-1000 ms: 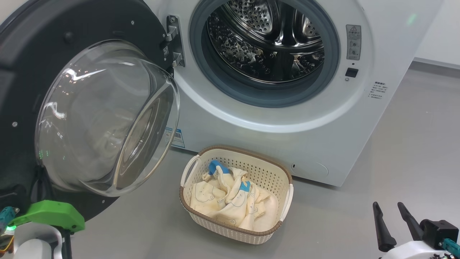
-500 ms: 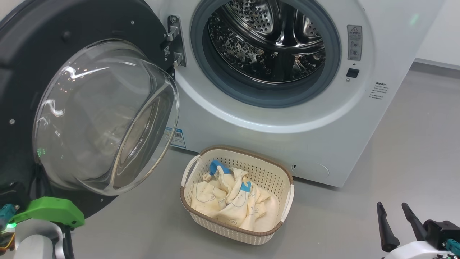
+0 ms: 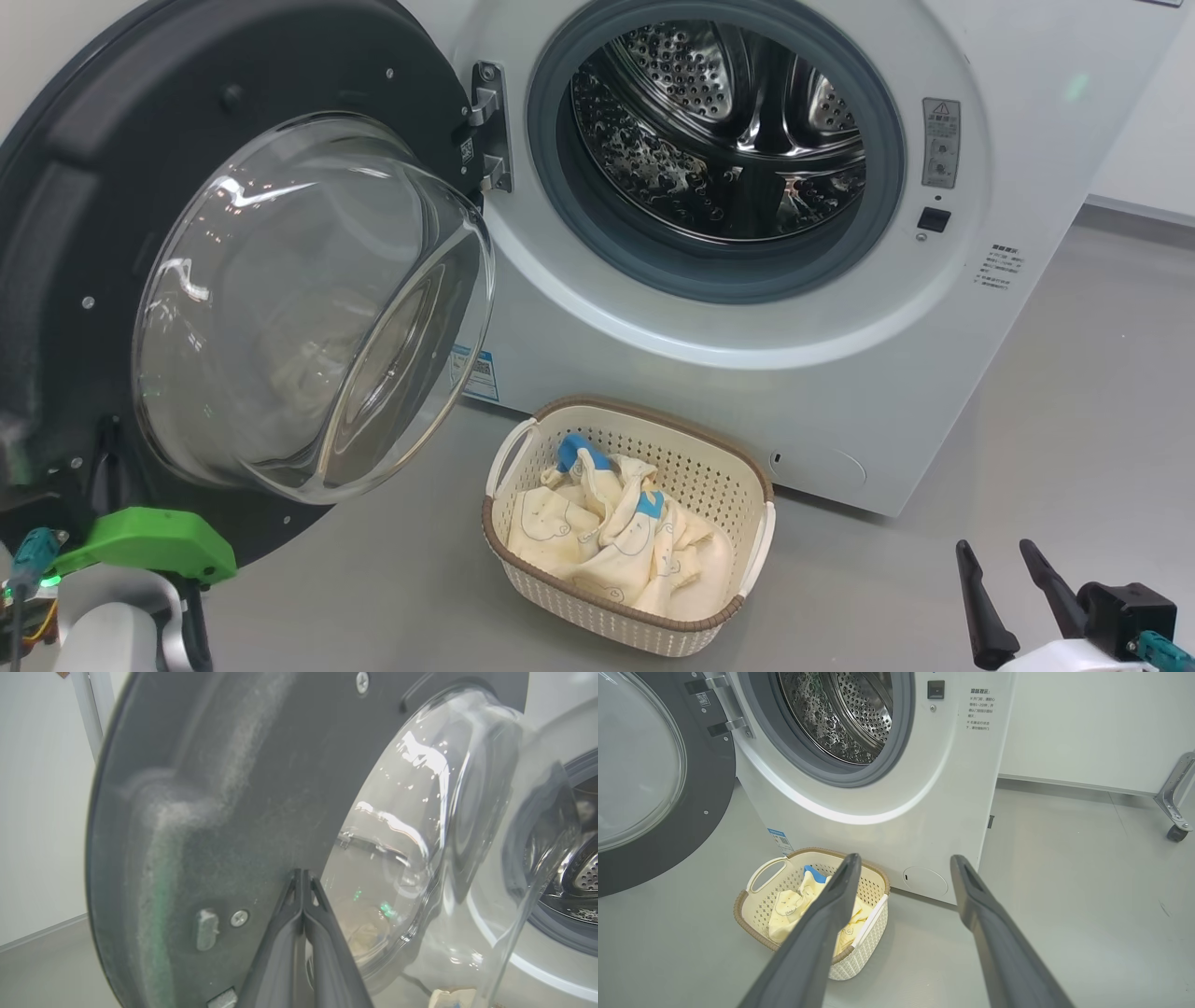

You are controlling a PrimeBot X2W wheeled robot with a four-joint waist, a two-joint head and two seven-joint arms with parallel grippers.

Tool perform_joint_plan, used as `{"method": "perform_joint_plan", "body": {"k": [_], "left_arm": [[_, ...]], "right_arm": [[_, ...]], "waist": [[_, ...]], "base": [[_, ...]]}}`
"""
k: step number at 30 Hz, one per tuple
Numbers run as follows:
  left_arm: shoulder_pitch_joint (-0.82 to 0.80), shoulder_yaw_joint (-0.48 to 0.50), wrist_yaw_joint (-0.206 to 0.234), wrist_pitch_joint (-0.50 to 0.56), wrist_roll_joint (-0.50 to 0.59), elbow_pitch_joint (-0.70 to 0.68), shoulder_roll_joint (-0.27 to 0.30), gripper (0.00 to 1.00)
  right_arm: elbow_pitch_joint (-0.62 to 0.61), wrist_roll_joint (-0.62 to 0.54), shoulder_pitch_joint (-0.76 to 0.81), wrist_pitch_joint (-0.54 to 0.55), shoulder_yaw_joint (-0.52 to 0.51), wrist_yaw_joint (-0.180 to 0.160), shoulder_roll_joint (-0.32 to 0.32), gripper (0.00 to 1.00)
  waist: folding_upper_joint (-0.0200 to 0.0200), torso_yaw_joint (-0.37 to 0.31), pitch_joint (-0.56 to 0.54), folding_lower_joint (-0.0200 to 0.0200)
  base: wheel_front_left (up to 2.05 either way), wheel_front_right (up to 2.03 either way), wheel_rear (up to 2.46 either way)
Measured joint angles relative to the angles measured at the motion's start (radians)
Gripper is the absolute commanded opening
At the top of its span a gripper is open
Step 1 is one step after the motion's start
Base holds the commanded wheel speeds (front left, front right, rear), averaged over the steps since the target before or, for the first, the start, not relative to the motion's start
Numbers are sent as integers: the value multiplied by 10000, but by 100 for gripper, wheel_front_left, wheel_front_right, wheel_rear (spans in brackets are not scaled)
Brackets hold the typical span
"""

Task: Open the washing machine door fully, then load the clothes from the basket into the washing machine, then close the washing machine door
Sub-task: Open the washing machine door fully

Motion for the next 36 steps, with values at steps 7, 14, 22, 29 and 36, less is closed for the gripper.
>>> {"method": "perform_joint_plan", "body": {"k": [7, 14, 22, 29, 36], "left_arm": [[4, -192, -180, -88, -17, -500, -276, 27], [3, -397, -328, -174, -19, -1350, -470, 100], [36, -740, -598, -186, -50, -2508, -606, 100], [360, -1421, -986, -188, -144, -3216, -725, 100], [1165, -2199, -1509, -171, -303, -3342, -769, 100]], "right_arm": [[4, 0, 1, -2, 27, 0, 10, 100], [2, 0, 100, 0, -94, 0, 38, 100], [-25, 0, 129, 0, 25, 0, 35, 100], [-180, -17, 67, 0, 230, 0, 12, 100], [-581, -96, -289, 0, 522, 0, 4, 100]], "waist": [[1, 43, -75, 0], [1, 110, -173, 0], [1, -27, -68, 0], [1, -341, -4, 0], [1, -957, 63, 0]], "base": [[0, 0, 0], [0, 0, 0], [0, 0, 0], [0, 0, 0], [0, 0, 0]]}}
